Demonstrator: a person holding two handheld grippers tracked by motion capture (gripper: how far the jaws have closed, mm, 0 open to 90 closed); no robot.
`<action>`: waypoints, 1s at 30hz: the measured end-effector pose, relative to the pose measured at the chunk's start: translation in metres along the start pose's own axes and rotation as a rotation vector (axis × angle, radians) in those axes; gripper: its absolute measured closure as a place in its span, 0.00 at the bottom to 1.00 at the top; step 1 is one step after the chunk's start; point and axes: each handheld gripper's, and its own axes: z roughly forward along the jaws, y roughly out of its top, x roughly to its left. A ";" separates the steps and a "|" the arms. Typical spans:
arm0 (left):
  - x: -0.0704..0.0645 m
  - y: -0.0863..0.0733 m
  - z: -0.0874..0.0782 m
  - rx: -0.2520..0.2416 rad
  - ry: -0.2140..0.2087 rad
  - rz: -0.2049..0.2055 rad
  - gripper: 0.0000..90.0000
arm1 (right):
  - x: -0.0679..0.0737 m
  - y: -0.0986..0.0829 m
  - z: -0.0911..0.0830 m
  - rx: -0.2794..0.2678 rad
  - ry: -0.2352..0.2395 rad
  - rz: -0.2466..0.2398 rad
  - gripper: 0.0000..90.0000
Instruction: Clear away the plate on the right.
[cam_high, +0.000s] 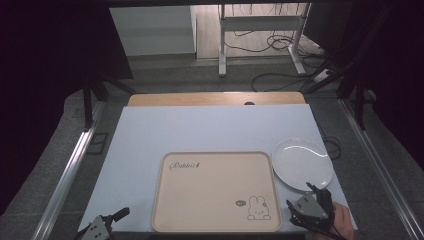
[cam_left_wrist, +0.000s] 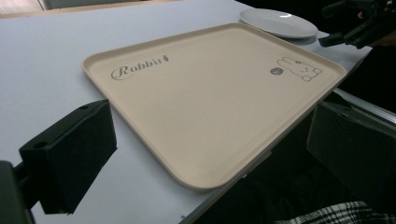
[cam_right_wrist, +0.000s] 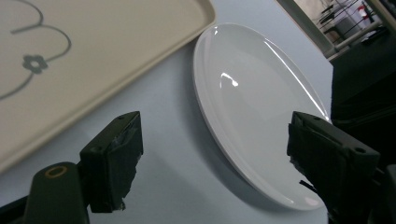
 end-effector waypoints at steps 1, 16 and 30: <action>0.000 0.000 0.000 0.000 0.000 0.000 0.01 | 0.001 0.000 0.001 0.006 -0.004 -0.021 0.21; 0.000 0.000 0.000 0.001 -0.001 0.000 0.01 | 0.005 -0.001 0.011 0.067 -0.082 -0.180 0.34; 0.000 0.000 0.000 0.001 -0.001 -0.001 0.01 | 0.011 -0.001 0.022 0.140 -0.144 -0.371 0.48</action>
